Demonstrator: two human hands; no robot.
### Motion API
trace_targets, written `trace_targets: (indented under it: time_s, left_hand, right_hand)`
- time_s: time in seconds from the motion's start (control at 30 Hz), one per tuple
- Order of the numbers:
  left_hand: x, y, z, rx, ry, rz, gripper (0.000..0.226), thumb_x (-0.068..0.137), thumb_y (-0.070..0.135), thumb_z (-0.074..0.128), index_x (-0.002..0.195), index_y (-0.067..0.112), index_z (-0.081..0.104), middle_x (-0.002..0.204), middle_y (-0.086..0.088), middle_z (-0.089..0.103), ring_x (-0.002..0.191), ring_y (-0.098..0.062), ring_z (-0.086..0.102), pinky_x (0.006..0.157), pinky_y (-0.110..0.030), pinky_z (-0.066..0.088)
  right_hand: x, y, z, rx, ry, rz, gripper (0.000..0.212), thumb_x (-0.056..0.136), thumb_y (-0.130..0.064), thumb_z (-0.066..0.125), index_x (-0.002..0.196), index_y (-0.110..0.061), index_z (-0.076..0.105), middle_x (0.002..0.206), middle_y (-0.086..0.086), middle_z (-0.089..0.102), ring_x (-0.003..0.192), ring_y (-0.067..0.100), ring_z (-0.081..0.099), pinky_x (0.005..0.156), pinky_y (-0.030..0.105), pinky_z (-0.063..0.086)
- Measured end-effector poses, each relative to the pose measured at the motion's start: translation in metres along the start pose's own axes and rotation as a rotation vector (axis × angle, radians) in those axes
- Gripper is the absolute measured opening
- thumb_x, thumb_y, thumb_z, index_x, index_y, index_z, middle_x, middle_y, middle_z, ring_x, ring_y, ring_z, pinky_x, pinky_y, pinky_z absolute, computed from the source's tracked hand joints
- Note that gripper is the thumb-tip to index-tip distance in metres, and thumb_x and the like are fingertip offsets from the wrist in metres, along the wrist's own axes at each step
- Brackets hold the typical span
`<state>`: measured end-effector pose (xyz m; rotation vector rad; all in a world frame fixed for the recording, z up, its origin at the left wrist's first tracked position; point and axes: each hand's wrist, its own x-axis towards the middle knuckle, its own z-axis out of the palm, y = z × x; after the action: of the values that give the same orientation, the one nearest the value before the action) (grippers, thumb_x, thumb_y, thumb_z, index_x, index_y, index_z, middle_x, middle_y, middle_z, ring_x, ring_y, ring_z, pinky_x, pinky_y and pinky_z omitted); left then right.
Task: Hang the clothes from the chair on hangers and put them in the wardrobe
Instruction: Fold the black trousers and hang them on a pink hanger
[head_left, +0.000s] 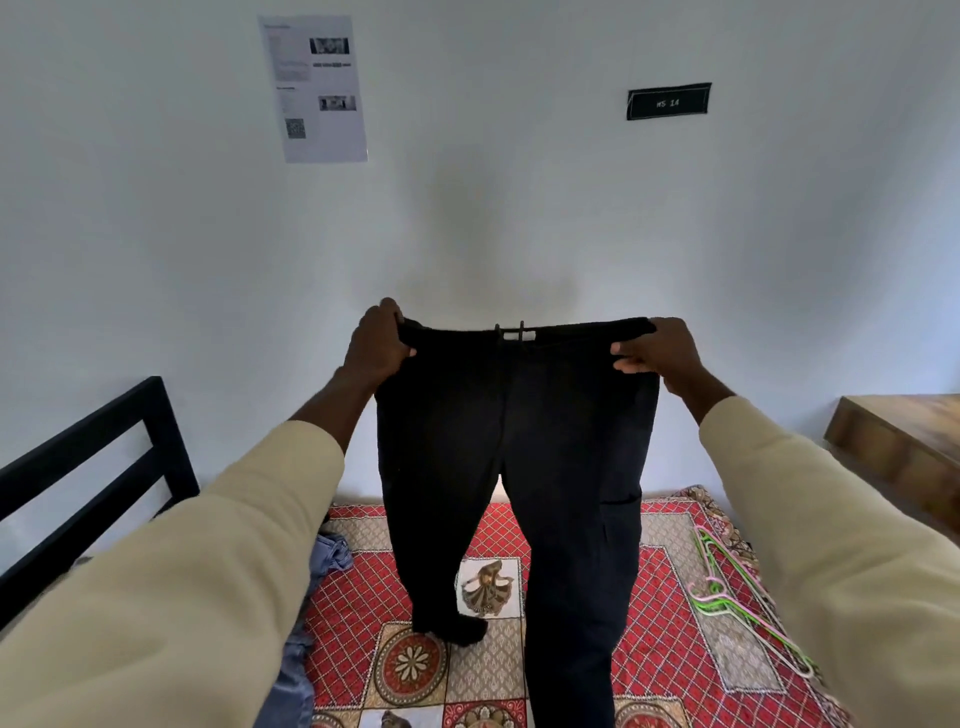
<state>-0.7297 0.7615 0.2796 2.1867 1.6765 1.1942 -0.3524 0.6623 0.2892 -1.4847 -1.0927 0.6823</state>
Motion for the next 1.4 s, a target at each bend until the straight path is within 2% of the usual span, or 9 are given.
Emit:
trace_targets:
  time_s: [0.13, 0.27, 0.33, 0.53, 0.7, 0.83, 1.03, 1.17, 1.4]
  left_hand:
    - [-0.002, -0.008, 0.007, 0.211, -0.001, 0.14, 0.023, 0.085, 0.026, 0.068, 0.094, 0.009, 0.056, 0.097, -0.016, 0.055, 0.087, -0.036, 0.057, 0.073, -0.036, 0.043]
    - [0.013, -0.016, -0.002, 0.202, -0.14, 0.16, 0.024, 0.083, 0.032, 0.075, 0.095, 0.012, 0.067, 0.105, -0.014, 0.05, 0.098, -0.029, 0.051, 0.082, -0.036, 0.044]
    - [0.021, -0.013, -0.014, 0.104, -0.275, 0.129, 0.022, 0.081, 0.026, 0.078, 0.082, 0.011, 0.063, 0.091, -0.009, 0.057, 0.089, -0.025, 0.054, 0.069, -0.03, 0.043]
    - [0.028, 0.008, -0.056, -0.386, -0.521, -0.146, 0.021, 0.081, 0.019, 0.079, 0.087, 0.004, 0.067, 0.073, -0.005, 0.065, 0.066, -0.015, 0.063, 0.059, -0.024, 0.052]
    - [0.049, 0.035, -0.045, -0.716, -0.107, -0.379, 0.035, 0.071, 0.014, 0.085, 0.098, -0.003, 0.069, 0.097, -0.016, 0.071, 0.089, -0.029, 0.069, 0.082, -0.038, 0.059]
    - [0.039, 0.081, -0.009, -0.613, 0.082, -0.41, 0.019, 0.074, 0.017, 0.079, 0.078, 0.008, 0.064, 0.089, -0.009, 0.068, 0.087, -0.028, 0.067, 0.082, -0.04, 0.059]
    - [-0.012, 0.114, 0.055, -0.618, -0.05, -0.305, 0.016, 0.075, 0.019, 0.076, 0.09, 0.013, 0.076, 0.089, -0.007, 0.074, 0.085, -0.023, 0.07, 0.08, -0.034, 0.058]
    - [-0.035, 0.121, 0.069, -0.567, -0.111, -0.252, 0.018, 0.079, 0.016, 0.073, 0.096, 0.013, 0.076, 0.091, -0.007, 0.074, 0.086, -0.02, 0.07, 0.073, -0.027, 0.055]
    - [-0.041, 0.12, 0.067, -0.525, -0.2, -0.245, 0.015, 0.081, 0.021, 0.068, 0.083, 0.006, 0.07, 0.082, -0.007, 0.068, 0.079, -0.023, 0.063, 0.064, -0.025, 0.043]
  right_hand:
    - [-0.002, 0.003, 0.003, -0.447, 0.118, -0.073, 0.03, 0.07, -0.02, 0.081, 0.088, -0.001, 0.065, 0.073, 0.011, 0.072, 0.056, 0.026, 0.065, 0.06, 0.038, 0.056]
    - [-0.006, 0.0, 0.0, -0.765, 0.22, -0.06, 0.032, 0.077, -0.044, 0.075, 0.086, -0.017, 0.06, 0.093, 0.003, 0.062, 0.087, 0.025, 0.055, 0.077, 0.034, 0.043]
    - [-0.003, 0.0, -0.001, -0.786, 0.209, -0.043, 0.036, 0.074, -0.049, 0.074, 0.087, -0.018, 0.063, 0.104, 0.006, 0.06, 0.1, 0.028, 0.056, 0.087, 0.04, 0.041]
    - [0.007, 0.003, -0.006, -0.127, 0.118, 0.013, 0.029, 0.084, -0.022, 0.074, 0.105, -0.003, 0.068, 0.102, 0.011, 0.071, 0.094, 0.028, 0.069, 0.087, 0.041, 0.057]
    - [0.019, -0.037, 0.008, -0.022, 0.393, 0.011, 0.029, 0.08, -0.021, 0.075, 0.099, -0.004, 0.063, 0.1, 0.008, 0.067, 0.09, 0.027, 0.064, 0.081, 0.037, 0.054]
    - [0.012, -0.058, 0.048, -0.022, 0.516, 0.061, 0.03, 0.085, -0.017, 0.066, 0.11, -0.003, 0.061, 0.104, 0.011, 0.064, 0.092, 0.028, 0.062, 0.074, 0.029, 0.045]
    - [-0.026, -0.028, 0.111, 0.16, 0.197, 0.061, 0.018, 0.069, -0.012, 0.074, 0.084, -0.004, 0.067, 0.083, 0.01, 0.071, 0.084, 0.029, 0.07, 0.074, 0.039, 0.058]
    - [-0.051, -0.008, 0.121, 0.187, 0.082, 0.004, 0.006, 0.071, -0.007, 0.071, 0.069, -0.006, 0.064, 0.074, 0.01, 0.069, 0.069, 0.022, 0.065, 0.064, 0.033, 0.051]
    - [-0.075, -0.011, 0.121, 0.297, -0.063, 0.076, 0.031, 0.072, 0.003, 0.053, 0.049, -0.015, 0.044, 0.043, -0.008, 0.045, 0.043, 0.008, 0.041, 0.046, 0.021, 0.032]
